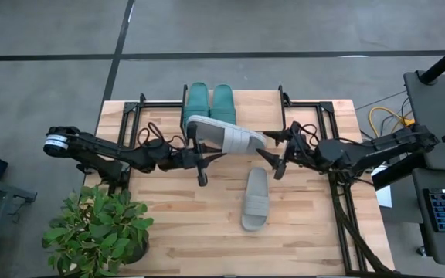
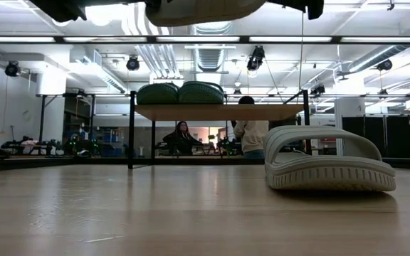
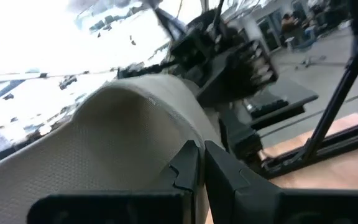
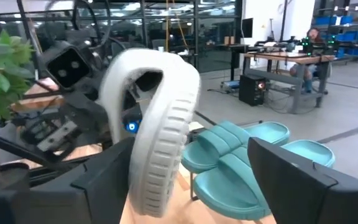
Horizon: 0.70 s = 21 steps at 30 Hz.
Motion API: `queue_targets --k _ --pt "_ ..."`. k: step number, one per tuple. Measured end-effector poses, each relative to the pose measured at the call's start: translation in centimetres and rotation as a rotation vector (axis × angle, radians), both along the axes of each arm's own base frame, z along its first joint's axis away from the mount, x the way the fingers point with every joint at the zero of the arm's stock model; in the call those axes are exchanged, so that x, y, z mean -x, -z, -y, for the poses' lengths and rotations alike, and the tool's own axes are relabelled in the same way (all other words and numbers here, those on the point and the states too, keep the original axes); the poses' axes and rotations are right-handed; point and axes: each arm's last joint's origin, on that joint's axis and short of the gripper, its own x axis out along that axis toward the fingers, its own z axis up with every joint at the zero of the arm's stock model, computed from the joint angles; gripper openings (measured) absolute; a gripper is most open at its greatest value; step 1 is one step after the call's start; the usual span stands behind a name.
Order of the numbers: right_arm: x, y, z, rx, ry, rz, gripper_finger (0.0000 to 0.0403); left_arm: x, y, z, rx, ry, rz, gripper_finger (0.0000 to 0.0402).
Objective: Pick and place slides into the shelf
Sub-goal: Put the left gray slide on the shelf
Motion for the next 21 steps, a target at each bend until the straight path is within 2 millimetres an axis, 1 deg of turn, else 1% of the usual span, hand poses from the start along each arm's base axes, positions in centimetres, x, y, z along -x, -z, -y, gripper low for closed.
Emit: queue_targets --k 4,8,11,15,16,17,21 --pt "-0.3 -0.2 0.2 -0.008 0.008 0.006 0.0270 0.0 -0.2 0.1 -0.004 0.022 0.019 0.0000" --pt "-0.7 -0.5 0.1 -0.001 0.009 0.005 0.0216 0.1 -0.3 0.1 -0.003 0.024 0.028 0.0000" --pt "-0.9 -0.5 0.0 0.001 0.009 0.001 0.0158 0.1 -0.3 0.1 -0.004 0.024 0.027 0.0000" --pt "-1.1 -0.4 0.0 0.037 0.010 -0.022 0.0054 0.1 -0.2 0.1 -0.006 0.028 0.022 0.0000" --pt "-1.1 -0.5 0.0 0.049 0.003 -0.026 0.0035 0.1 -0.2 0.1 -0.006 0.030 0.022 0.0000" --pt "-1.1 -0.5 0.0 0.058 0.000 -0.029 0.0029 0.1 -0.2 0.2 -0.006 0.031 0.022 0.0000" --pt "-1.0 -0.4 0.0 0.064 -0.008 -0.048 0.0027 0.0 -0.1 0.2 -0.006 0.033 0.014 0.0000"
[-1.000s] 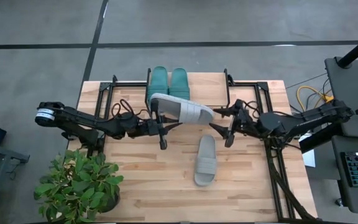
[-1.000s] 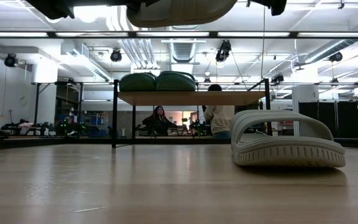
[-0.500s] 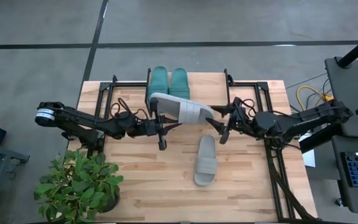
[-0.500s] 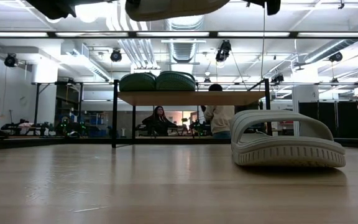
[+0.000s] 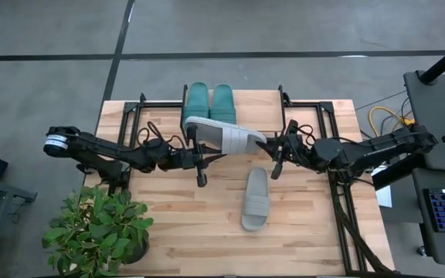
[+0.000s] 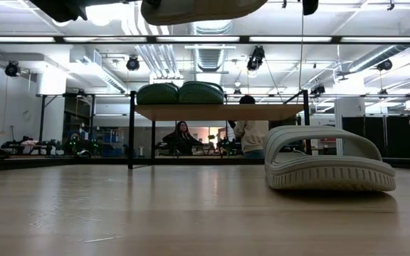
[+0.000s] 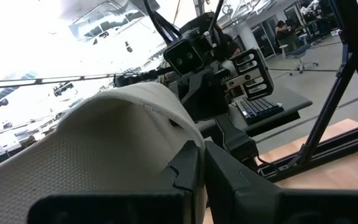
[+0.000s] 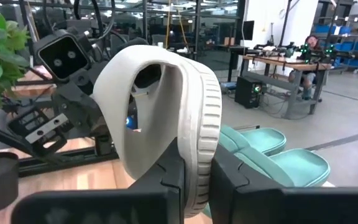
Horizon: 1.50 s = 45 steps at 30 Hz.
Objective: Pick and place slides into the shelf
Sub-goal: Put the left gray slide on the shelf
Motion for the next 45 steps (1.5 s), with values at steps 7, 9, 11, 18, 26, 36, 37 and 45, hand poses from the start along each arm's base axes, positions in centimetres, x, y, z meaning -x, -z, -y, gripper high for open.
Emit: queue_targets --k 7,9,11,18,26,36,37,45 --pt "0.1 0.0 0.0 -0.012 0.000 -0.002 0.0024 0.0 0.2 0.0 -0.003 0.005 -0.017 0.0005" --pt "0.2 0.0 0.0 -0.014 0.000 -0.001 0.0024 -0.1 0.2 0.0 -0.006 0.005 -0.021 0.0023" --pt "0.3 -0.1 0.1 -0.015 -0.002 0.002 0.0024 0.0 0.3 0.0 -0.013 0.005 -0.031 0.0054" --pt "2.0 -0.8 0.5 -0.037 0.020 -0.001 0.0021 1.0 -0.5 0.0 -0.059 -0.007 -0.053 0.0206" --pt "5.5 -1.4 1.4 -0.114 0.073 -0.032 0.0021 4.1 -2.8 -0.3 -0.056 -0.028 -0.019 0.0282" --pt "10.6 -2.2 2.4 -0.296 0.054 -0.131 0.0021 7.0 -3.3 -0.3 -0.071 -0.007 -0.149 0.0283" --pt "11.0 -2.3 2.4 -0.319 0.050 -0.148 0.0021 7.1 -3.4 -0.3 -0.071 -0.009 -0.146 0.0283" --pt "12.0 -4.3 2.0 -0.465 -0.118 -0.260 0.0021 6.0 -2.3 0.0 -0.166 -0.016 -0.205 0.0283"
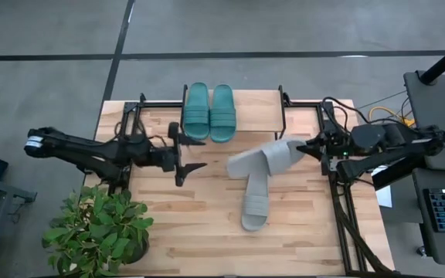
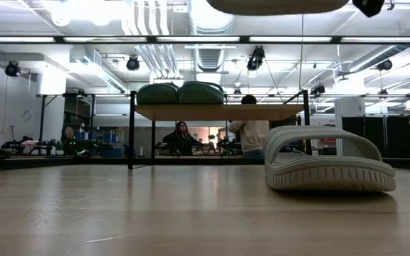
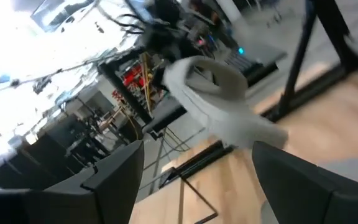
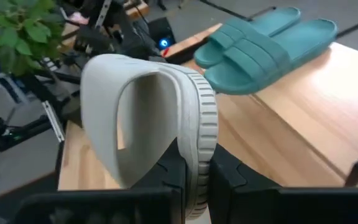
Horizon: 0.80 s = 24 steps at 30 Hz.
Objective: Pick and place slides into the shelf
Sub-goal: Put the left gray slide on the shelf
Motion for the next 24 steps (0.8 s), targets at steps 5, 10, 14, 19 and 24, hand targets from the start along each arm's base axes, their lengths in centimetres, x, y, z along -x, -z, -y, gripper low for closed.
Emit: queue_targets --k 5,10,14,19,24 --pt "-0.7 -1.0 -0.1 0.011 0.020 -0.056 0.0020 -2.1 1.1 1.0 -0.180 -0.041 -0.081 0.0283" --pt "-1.6 -1.7 -0.3 0.001 0.034 -0.126 0.0020 -3.9 1.6 2.4 -0.387 -0.211 -0.166 0.0283" --pt "-1.6 -2.2 -0.2 -0.004 0.071 -0.172 0.0020 -4.7 1.9 3.6 -0.499 -0.290 -0.221 0.0283" --pt "-1.0 -3.3 0.0 -0.028 0.102 -0.115 0.0020 -5.3 2.7 4.4 -0.679 -0.420 -0.317 0.0283" --pt "-0.6 -3.8 0.2 -0.049 0.137 -0.067 0.0020 -6.3 3.3 5.0 -0.830 -0.554 -0.353 0.0283"
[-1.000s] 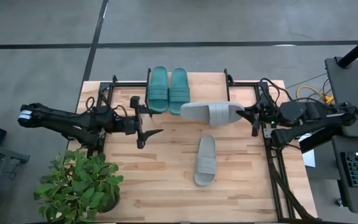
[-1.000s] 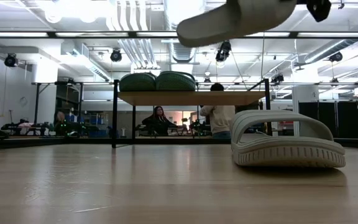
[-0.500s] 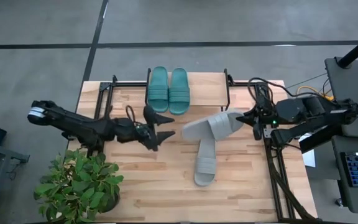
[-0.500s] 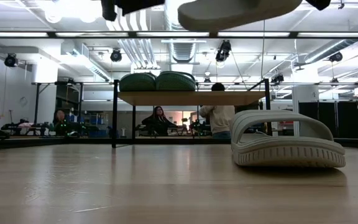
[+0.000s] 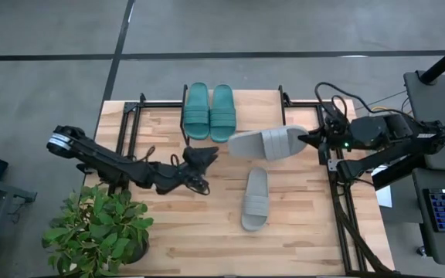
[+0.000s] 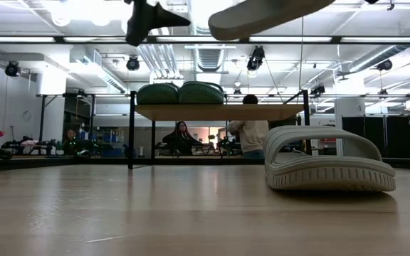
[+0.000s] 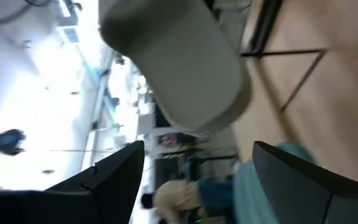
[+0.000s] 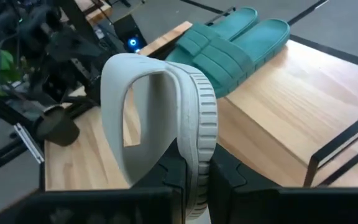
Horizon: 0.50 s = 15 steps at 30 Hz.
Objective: Pick and place slides into the shelf
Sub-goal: Put the left gray slide on the shelf
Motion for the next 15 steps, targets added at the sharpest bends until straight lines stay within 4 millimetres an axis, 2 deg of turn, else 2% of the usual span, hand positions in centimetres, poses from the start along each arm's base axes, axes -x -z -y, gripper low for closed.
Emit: queue_targets --k 5,11,15 --pt "-0.1 -0.1 0.0 -0.012 -0.001 0.018 0.0020 -1.4 0.3 0.5 -0.130 -0.055 0.036 0.0283" --pt "-0.2 -0.5 -0.1 -0.009 -0.006 0.053 0.0020 -3.2 2.5 1.1 -0.331 -0.083 -0.044 0.0283" --pt "-0.3 -0.4 -0.1 -0.008 -0.007 0.047 0.0020 -3.8 3.0 1.3 -0.374 -0.098 0.053 0.0283"
